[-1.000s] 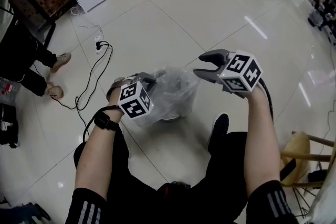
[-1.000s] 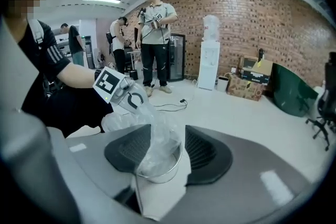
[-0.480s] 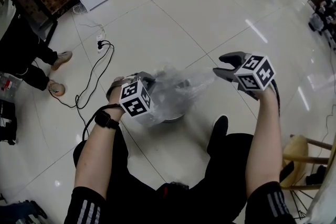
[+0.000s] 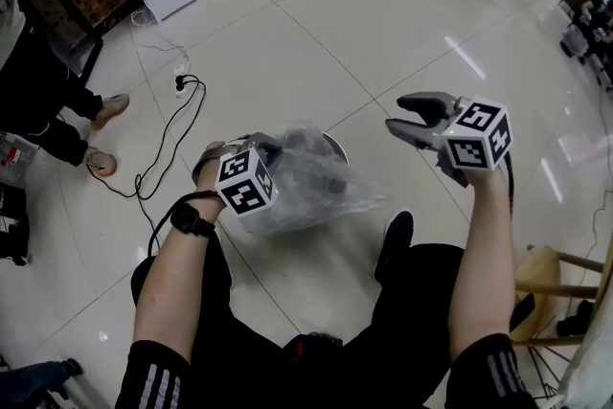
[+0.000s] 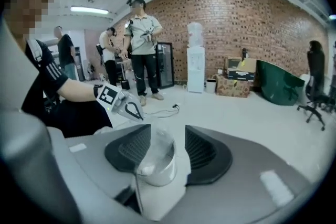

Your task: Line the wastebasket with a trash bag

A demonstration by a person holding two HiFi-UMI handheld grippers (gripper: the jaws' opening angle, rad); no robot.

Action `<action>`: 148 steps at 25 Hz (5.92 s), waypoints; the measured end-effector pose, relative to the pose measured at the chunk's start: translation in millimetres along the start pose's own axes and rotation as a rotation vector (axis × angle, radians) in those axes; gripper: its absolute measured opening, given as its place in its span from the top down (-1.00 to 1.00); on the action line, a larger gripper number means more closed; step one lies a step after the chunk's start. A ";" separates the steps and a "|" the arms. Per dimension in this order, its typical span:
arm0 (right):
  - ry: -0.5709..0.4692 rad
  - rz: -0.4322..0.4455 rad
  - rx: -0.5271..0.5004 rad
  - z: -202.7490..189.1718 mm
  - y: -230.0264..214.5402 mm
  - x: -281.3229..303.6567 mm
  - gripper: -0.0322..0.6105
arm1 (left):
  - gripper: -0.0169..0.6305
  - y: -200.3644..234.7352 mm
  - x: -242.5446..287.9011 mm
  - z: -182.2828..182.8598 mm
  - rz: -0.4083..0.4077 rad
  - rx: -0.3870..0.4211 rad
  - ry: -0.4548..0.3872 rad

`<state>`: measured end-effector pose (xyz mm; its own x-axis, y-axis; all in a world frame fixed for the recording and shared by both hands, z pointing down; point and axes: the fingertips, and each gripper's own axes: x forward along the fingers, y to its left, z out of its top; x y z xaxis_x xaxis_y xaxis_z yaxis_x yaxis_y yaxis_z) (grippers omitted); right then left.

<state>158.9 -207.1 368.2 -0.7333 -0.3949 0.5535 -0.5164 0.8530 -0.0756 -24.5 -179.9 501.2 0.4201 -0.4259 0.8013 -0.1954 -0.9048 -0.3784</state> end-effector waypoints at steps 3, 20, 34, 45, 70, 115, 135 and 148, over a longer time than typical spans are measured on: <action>-0.023 0.126 -0.033 17.8 40.4 30.0 0.24 | 0.95 0.9 -1.8 10.8 0.004 0.006 -0.018; 0.287 0.195 -0.046 -34.0 115.6 157.8 0.18 | 0.95 11.9 -16.6 46.5 0.062 0.025 -0.106; 0.229 0.066 0.016 -31.4 64.5 139.6 0.88 | 0.94 4.1 -92.0 67.5 0.033 -0.048 -0.330; 0.253 0.082 -0.002 -39.8 64.4 139.3 0.88 | 0.64 -31.0 5.9 30.9 -0.144 -0.197 -0.163; 0.389 -0.076 0.025 -110.5 20.8 170.4 0.88 | 0.44 -72.8 175.3 -35.8 -0.403 -0.147 0.175; 0.317 -0.168 0.121 -167.4 -69.6 218.6 0.87 | 0.92 62.7 118.4 -126.4 -0.100 -0.423 0.119; 0.440 -0.039 0.159 -245.5 -50.2 241.4 0.85 | 0.95 31.9 166.8 -166.4 -0.163 -0.507 0.212; 0.159 0.084 0.636 -238.1 -43.8 211.0 0.48 | 0.64 12.8 143.5 -176.0 -0.210 -0.597 0.121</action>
<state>132.1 -246.5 685.8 -0.7335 -0.2388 0.6364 -0.6566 0.4912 -0.5724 -122.6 -253.1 692.9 0.4072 -0.2054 0.8900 -0.5940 -0.7997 0.0872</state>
